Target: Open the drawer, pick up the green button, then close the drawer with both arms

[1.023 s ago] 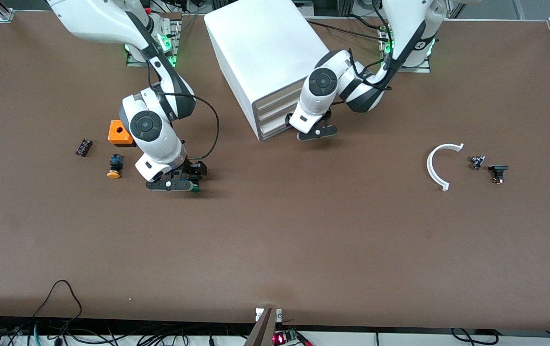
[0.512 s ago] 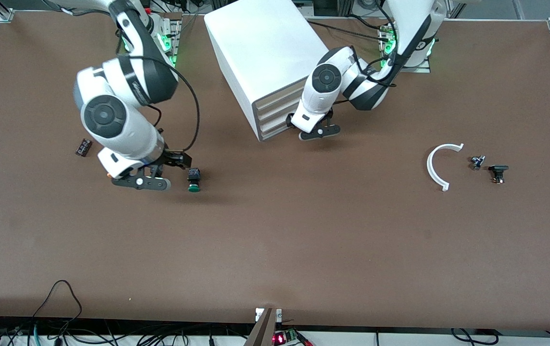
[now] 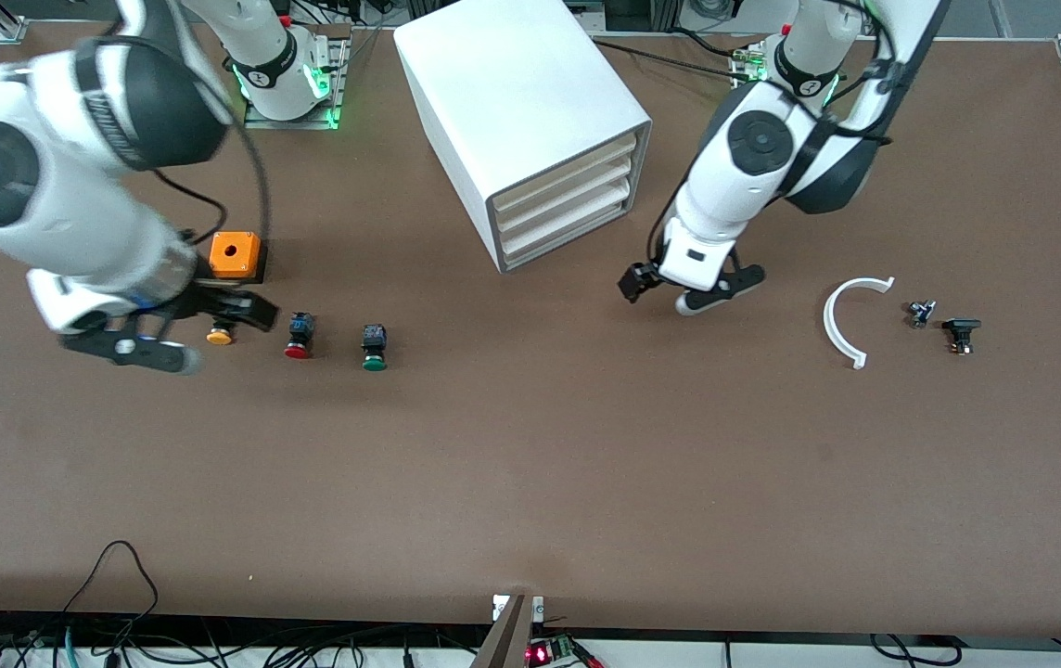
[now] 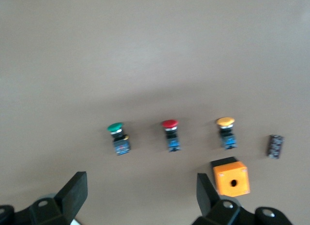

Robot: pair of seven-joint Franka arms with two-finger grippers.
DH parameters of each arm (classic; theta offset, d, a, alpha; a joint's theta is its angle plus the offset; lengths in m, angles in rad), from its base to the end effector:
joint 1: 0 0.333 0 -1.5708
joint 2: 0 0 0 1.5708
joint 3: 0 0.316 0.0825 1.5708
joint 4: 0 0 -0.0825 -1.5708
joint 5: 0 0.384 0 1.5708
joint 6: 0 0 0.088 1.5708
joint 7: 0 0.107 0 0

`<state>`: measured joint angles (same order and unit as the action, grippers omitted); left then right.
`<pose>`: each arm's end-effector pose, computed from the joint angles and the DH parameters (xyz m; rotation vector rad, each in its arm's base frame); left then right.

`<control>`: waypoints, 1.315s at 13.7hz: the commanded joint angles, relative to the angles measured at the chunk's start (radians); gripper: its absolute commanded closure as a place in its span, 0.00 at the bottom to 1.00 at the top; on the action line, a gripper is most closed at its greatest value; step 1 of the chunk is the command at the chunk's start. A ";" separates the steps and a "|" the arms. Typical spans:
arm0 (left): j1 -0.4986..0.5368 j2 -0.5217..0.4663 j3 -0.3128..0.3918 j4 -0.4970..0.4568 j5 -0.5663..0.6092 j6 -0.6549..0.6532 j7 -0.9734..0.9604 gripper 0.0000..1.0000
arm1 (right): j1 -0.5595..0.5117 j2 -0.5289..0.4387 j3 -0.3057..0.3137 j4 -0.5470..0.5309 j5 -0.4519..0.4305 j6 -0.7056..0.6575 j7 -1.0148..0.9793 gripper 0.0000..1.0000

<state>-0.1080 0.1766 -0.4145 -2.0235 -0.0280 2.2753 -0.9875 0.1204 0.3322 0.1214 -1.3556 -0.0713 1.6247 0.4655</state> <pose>0.5150 -0.2897 0.3788 2.9224 0.7324 0.0026 0.6383 0.1374 0.5309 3.0711 -0.3440 -0.0713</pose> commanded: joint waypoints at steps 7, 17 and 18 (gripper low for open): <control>0.051 -0.103 0.279 0.350 -0.067 -0.551 0.588 0.00 | -0.084 -0.208 -0.144 -0.085 0.021 -0.135 -0.279 0.00; 0.074 -0.138 0.414 0.502 -0.020 -0.737 0.780 0.00 | -0.084 -0.459 -0.207 -0.315 0.024 -0.137 -0.418 0.00; 0.074 -0.134 0.413 0.502 -0.020 -0.738 0.780 0.00 | -0.084 -0.467 -0.209 -0.316 0.024 -0.144 -0.404 0.00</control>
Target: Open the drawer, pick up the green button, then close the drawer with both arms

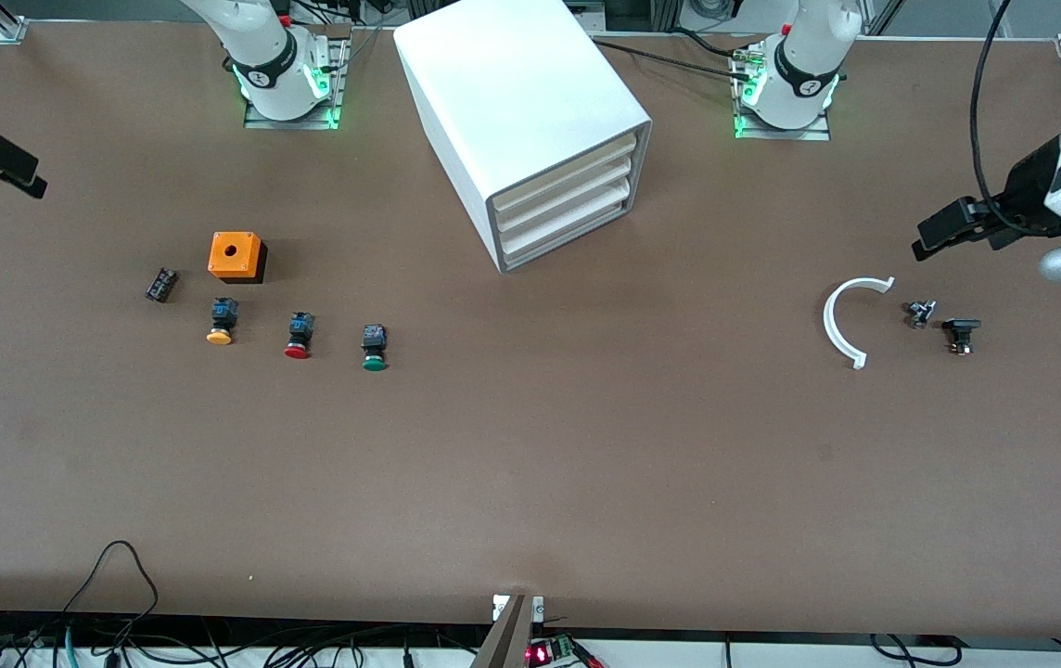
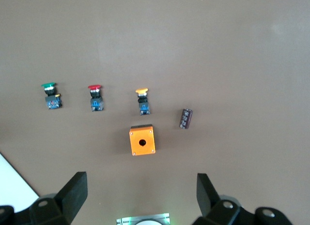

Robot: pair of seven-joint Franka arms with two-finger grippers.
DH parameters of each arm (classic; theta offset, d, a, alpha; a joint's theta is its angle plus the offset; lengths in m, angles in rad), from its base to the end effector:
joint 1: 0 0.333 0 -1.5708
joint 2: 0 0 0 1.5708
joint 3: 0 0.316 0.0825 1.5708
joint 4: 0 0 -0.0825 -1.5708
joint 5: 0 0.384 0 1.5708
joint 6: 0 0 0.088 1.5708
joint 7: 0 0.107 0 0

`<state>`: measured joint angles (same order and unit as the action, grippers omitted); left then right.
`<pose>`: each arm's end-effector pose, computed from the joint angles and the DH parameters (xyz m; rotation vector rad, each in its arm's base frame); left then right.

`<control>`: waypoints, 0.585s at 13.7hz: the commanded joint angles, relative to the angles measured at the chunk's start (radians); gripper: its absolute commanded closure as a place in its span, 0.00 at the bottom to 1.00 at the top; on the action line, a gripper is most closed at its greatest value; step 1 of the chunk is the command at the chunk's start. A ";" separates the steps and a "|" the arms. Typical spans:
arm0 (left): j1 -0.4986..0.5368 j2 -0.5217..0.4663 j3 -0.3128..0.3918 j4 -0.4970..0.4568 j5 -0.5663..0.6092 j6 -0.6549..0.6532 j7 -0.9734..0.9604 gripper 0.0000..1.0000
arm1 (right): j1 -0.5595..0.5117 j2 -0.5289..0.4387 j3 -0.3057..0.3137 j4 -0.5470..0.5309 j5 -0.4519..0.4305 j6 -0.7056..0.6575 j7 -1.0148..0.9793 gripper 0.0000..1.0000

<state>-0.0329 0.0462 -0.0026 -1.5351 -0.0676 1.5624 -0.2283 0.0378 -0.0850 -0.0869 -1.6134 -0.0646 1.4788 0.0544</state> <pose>0.5672 -0.0274 0.6149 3.0624 0.2962 -0.0425 0.5171 -0.0349 0.6423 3.0790 -0.1654 -0.0767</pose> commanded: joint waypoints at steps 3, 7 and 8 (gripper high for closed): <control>-0.001 0.003 -0.008 0.016 0.020 -0.035 0.021 0.00 | -0.001 -0.053 -0.005 -0.056 0.016 0.000 0.007 0.00; -0.002 0.001 -0.010 0.019 0.022 -0.035 0.023 0.00 | 0.005 -0.047 0.003 -0.023 0.009 -0.017 0.001 0.00; -0.002 0.001 -0.011 0.019 0.022 -0.035 0.023 0.00 | 0.004 -0.045 -0.005 -0.023 0.015 -0.014 -0.002 0.00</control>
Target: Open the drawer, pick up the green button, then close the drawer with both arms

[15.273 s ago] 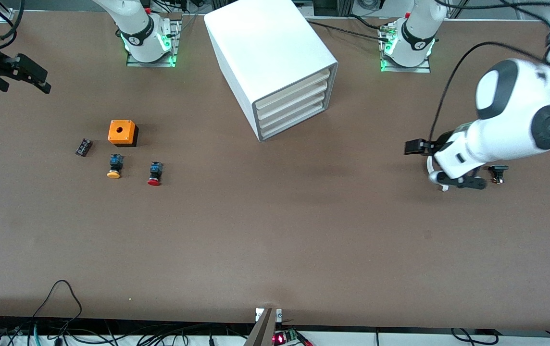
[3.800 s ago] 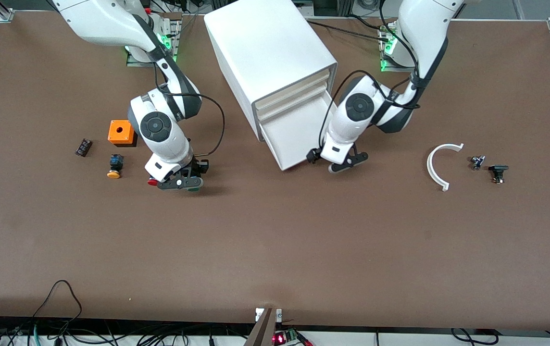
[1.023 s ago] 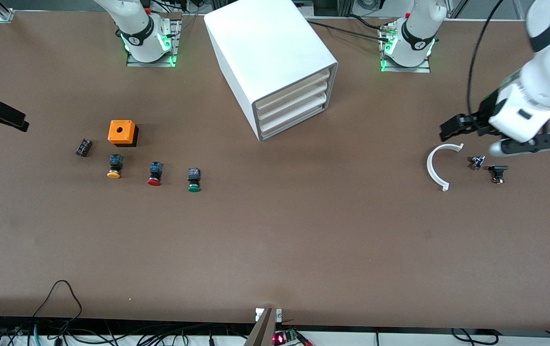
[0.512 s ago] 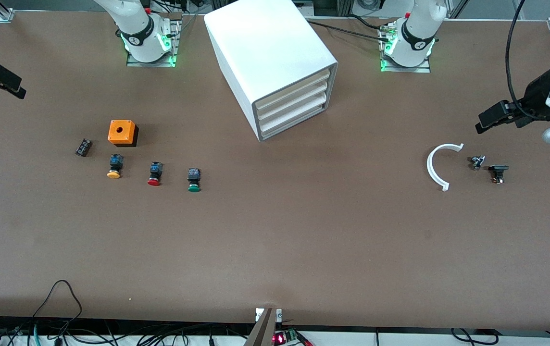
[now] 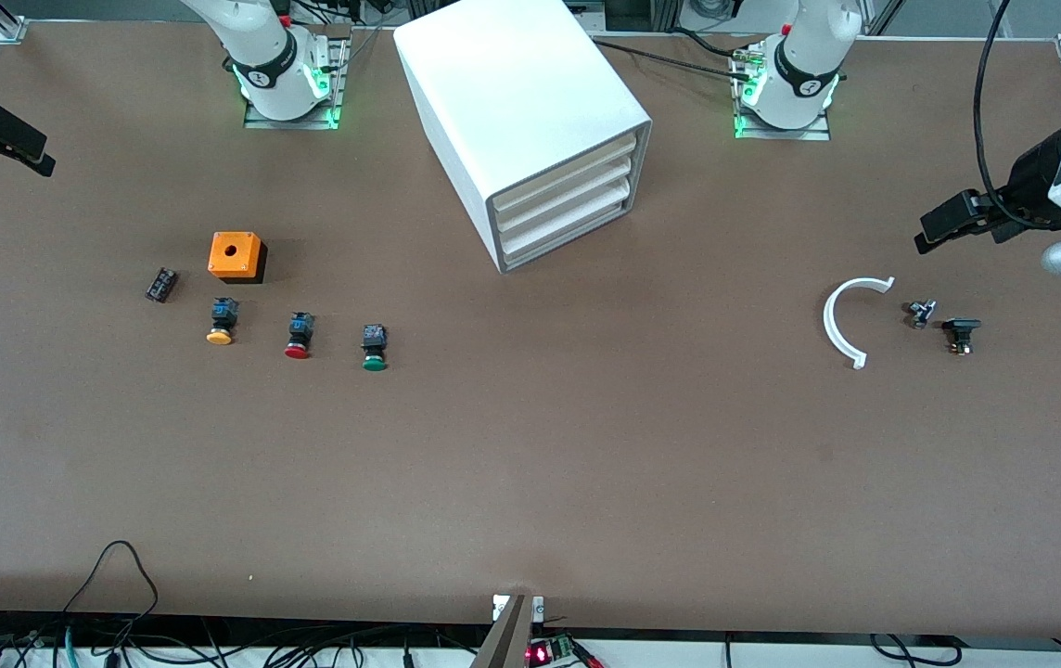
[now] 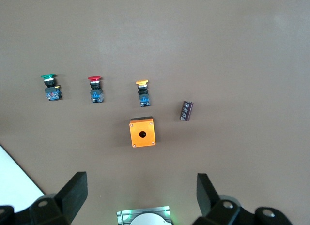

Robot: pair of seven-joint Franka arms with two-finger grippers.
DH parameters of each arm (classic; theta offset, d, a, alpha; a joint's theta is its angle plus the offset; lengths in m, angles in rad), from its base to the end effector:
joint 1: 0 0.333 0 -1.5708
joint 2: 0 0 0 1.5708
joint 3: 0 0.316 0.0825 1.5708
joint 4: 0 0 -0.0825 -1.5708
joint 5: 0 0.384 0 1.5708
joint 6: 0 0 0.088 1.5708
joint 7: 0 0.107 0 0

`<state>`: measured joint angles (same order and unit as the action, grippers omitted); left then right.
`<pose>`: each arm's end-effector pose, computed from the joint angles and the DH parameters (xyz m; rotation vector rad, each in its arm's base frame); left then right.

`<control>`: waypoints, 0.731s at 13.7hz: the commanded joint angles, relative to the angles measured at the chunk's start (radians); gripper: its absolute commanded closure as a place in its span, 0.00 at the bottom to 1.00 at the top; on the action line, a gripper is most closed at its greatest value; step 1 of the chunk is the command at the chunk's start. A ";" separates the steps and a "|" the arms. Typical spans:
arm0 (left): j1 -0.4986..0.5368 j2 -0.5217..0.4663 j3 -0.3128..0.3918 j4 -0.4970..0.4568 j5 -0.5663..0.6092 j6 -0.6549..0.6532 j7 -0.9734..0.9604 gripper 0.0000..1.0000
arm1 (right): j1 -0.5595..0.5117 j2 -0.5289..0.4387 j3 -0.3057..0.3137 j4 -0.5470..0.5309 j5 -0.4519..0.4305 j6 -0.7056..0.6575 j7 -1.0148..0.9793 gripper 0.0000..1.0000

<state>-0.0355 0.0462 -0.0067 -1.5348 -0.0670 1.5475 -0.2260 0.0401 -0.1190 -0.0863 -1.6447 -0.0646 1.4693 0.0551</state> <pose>0.5654 -0.0311 0.6138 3.0658 0.2819 -0.0650 0.5052 -0.0337 0.6444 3.0816 -0.1621 -0.0873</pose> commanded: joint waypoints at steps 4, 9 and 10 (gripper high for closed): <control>-0.003 0.006 -0.009 0.019 0.036 -0.021 0.149 0.00 | 0.020 -0.002 0.011 0.008 0.017 -0.004 0.006 0.00; -0.001 0.003 -0.002 0.019 0.049 -0.024 0.157 0.00 | 0.018 0.004 0.014 0.019 0.014 -0.009 -0.008 0.00; -0.001 0.003 0.001 0.019 0.049 -0.026 0.155 0.00 | 0.023 0.004 0.017 0.023 0.008 -0.009 -0.006 0.00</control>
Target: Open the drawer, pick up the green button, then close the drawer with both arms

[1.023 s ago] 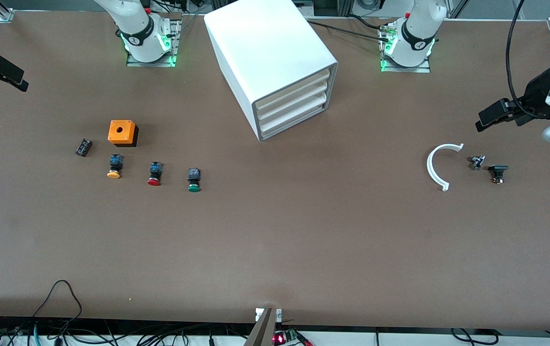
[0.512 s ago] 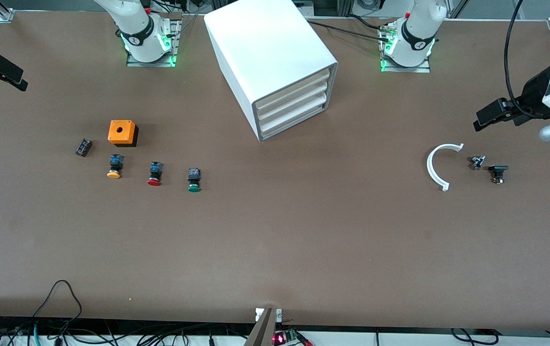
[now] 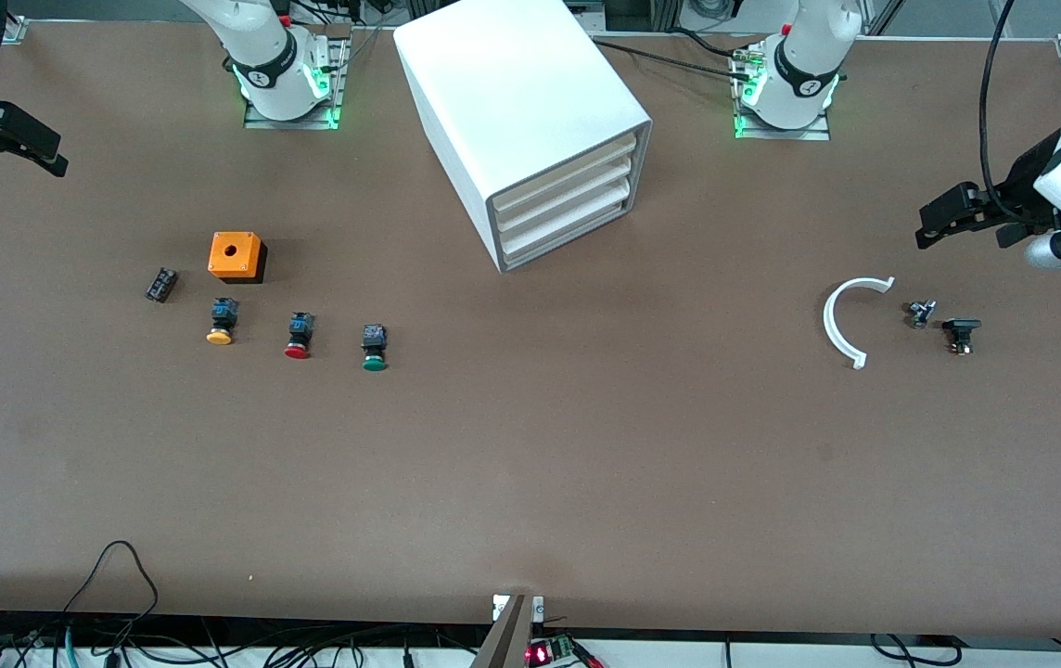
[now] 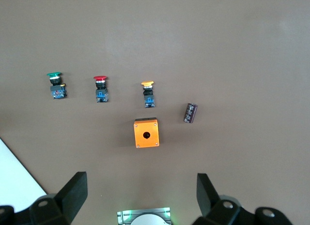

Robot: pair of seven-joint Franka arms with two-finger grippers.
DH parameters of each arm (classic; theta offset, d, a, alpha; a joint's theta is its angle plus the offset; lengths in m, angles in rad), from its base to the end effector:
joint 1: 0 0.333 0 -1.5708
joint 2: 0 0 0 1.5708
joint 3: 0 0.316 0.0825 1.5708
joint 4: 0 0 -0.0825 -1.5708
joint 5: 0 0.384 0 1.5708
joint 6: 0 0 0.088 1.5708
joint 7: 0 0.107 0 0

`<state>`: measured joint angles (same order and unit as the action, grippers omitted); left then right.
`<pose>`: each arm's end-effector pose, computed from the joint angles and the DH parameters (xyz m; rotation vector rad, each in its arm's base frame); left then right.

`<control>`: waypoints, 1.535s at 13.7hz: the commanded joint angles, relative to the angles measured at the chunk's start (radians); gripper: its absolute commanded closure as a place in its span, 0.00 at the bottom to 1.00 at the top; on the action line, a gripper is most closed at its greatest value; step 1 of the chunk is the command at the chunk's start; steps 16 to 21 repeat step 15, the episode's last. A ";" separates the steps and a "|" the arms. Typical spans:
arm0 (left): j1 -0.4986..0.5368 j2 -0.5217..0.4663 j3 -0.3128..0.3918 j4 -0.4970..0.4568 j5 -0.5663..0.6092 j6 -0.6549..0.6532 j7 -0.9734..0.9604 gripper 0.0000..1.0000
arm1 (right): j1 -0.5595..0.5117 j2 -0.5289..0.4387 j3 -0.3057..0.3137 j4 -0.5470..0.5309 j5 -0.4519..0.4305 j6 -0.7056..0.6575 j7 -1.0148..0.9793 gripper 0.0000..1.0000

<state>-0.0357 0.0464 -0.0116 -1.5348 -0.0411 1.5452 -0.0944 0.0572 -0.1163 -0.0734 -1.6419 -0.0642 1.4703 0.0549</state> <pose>0.5652 -0.0311 0.6133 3.1012 0.0726 -0.0603 0.5070 -0.0180 0.6445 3.0817 -0.1157 -0.0841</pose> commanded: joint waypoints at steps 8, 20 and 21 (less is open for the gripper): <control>0.019 0.006 0.012 0.051 0.089 -0.040 0.038 0.00 | -0.003 -0.008 -0.016 0.030 0.069 -0.001 -0.015 0.00; 0.027 0.013 0.010 0.051 0.089 -0.039 0.038 0.00 | 0.000 -0.051 0.066 -0.018 -0.032 -0.007 -0.009 0.00; 0.027 0.013 0.010 0.051 0.089 -0.039 0.038 0.00 | 0.000 -0.051 0.066 -0.018 -0.032 -0.007 -0.009 0.00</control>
